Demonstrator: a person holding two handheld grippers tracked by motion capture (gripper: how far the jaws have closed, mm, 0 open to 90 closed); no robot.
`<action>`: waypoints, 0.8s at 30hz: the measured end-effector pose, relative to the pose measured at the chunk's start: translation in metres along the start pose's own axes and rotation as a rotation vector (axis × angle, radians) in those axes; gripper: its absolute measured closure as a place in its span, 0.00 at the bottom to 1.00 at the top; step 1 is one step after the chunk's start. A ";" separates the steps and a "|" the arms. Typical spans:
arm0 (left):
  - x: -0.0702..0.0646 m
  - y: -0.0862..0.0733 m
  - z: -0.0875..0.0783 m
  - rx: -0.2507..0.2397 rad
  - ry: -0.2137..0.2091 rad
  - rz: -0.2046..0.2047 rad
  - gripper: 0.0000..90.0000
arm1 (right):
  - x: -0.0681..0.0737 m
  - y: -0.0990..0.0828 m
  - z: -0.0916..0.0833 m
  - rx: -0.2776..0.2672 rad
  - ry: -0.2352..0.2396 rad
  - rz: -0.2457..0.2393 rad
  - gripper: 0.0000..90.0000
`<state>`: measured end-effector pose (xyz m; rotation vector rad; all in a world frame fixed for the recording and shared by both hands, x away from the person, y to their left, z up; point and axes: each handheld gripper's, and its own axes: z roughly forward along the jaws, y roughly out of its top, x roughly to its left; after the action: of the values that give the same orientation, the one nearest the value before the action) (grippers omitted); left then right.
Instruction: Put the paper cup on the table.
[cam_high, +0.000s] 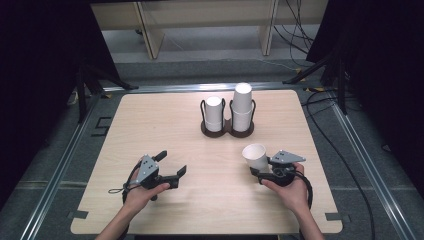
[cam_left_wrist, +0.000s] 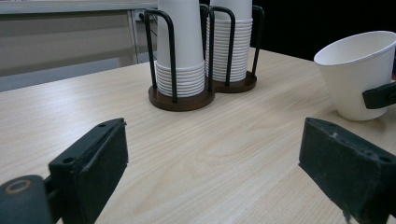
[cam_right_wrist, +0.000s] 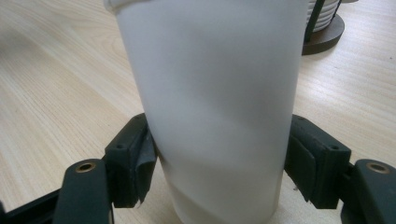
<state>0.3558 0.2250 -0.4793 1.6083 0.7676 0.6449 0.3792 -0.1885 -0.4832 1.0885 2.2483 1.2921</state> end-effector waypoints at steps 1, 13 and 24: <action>-0.001 0.000 0.000 0.004 0.005 -0.005 0.09 | -0.001 0.000 0.000 -0.009 -0.003 -0.022 0.34; -0.002 -0.001 -0.003 0.032 0.011 -0.002 0.09 | -0.001 -0.005 -0.004 0.009 0.022 0.029 0.30; -0.002 -0.002 -0.001 0.013 0.003 -0.005 0.09 | -0.003 -0.010 -0.008 0.007 0.003 0.033 0.20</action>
<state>0.3532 0.2243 -0.4815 1.6168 0.7787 0.6400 0.3720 -0.1979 -0.4873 1.1318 2.2479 1.3002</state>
